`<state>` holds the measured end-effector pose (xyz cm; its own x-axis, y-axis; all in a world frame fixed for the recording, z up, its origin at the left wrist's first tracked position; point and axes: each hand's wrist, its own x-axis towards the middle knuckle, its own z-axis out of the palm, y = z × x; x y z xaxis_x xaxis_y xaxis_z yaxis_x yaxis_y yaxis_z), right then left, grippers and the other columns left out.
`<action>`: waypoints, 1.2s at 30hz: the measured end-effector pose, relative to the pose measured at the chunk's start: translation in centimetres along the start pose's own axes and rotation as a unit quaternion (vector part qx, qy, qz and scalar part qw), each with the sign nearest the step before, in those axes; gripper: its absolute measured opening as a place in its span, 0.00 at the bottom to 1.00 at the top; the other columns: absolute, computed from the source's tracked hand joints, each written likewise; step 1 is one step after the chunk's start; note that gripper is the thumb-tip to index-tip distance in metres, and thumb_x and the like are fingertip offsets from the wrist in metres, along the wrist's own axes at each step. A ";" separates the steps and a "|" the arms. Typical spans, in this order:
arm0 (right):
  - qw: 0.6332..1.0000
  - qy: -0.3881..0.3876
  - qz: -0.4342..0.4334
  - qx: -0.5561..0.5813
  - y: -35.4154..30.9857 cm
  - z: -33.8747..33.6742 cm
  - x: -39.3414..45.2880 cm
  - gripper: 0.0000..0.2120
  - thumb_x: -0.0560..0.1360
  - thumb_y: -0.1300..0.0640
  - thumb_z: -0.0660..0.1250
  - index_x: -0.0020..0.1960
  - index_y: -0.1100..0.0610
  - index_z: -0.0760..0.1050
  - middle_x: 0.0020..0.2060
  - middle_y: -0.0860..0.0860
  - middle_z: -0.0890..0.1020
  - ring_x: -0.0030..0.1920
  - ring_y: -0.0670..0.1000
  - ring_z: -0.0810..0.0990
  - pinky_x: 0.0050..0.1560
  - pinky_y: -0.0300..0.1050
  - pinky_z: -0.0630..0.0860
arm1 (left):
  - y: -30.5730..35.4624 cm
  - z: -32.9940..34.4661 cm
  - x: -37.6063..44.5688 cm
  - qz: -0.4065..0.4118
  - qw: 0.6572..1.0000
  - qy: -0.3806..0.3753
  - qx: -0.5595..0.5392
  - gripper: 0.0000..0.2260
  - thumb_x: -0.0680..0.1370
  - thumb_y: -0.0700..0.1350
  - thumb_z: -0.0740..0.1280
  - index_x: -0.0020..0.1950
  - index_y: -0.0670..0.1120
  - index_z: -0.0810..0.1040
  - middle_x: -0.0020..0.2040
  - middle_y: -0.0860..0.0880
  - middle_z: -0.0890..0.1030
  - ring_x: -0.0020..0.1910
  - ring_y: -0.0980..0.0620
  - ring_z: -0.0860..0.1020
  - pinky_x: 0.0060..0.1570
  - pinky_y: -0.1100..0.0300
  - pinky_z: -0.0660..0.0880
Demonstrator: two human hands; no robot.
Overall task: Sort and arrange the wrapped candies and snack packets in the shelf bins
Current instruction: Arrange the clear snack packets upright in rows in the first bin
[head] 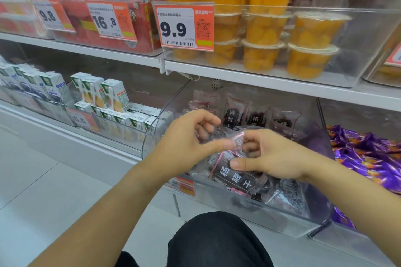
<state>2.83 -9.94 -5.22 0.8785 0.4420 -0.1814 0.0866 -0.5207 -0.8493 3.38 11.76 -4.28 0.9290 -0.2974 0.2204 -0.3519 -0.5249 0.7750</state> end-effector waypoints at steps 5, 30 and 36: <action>0.996 0.047 0.029 0.066 0.7 -0.6 -0.1 0.22 0.66 0.45 0.80 0.49 0.58 0.76 0.41 0.59 0.79 0.40 0.53 0.79 0.47 0.55 0.80 | -0.6 -1.1 -0.2 -0.058 0.997 -0.045 0.038 0.28 0.65 0.58 0.78 0.63 0.54 0.75 0.48 0.54 0.80 0.38 0.56 0.82 0.43 0.59 0.81; 0.963 0.154 0.053 -0.215 -2.6 -2.9 4.2 0.11 0.76 0.50 0.72 0.56 0.52 0.79 0.49 0.46 0.83 0.48 0.47 0.82 0.55 0.44 0.79 | -3.2 -2.0 -0.2 0.004 0.958 -0.195 0.212 0.18 0.70 0.59 0.75 0.59 0.61 0.80 0.64 0.61 0.71 0.68 0.59 0.64 0.69 0.55 0.63; 0.852 0.243 0.112 -0.450 0.0 -4.6 13.1 0.22 0.72 0.50 0.75 0.63 0.55 0.76 0.53 0.52 0.81 0.50 0.54 0.81 0.52 0.47 0.80 | -3.6 -1.8 0.1 0.019 0.962 -0.178 0.208 0.15 0.70 0.61 0.74 0.55 0.63 0.80 0.78 0.62 0.52 0.77 0.60 0.44 0.77 0.47 0.47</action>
<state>16.52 -7.50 -5.28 0.9921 0.0166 0.1240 0.0238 -0.9981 -0.0566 4.94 15.03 -6.00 0.8427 -0.5375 -0.0303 -0.4684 -0.7598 0.4509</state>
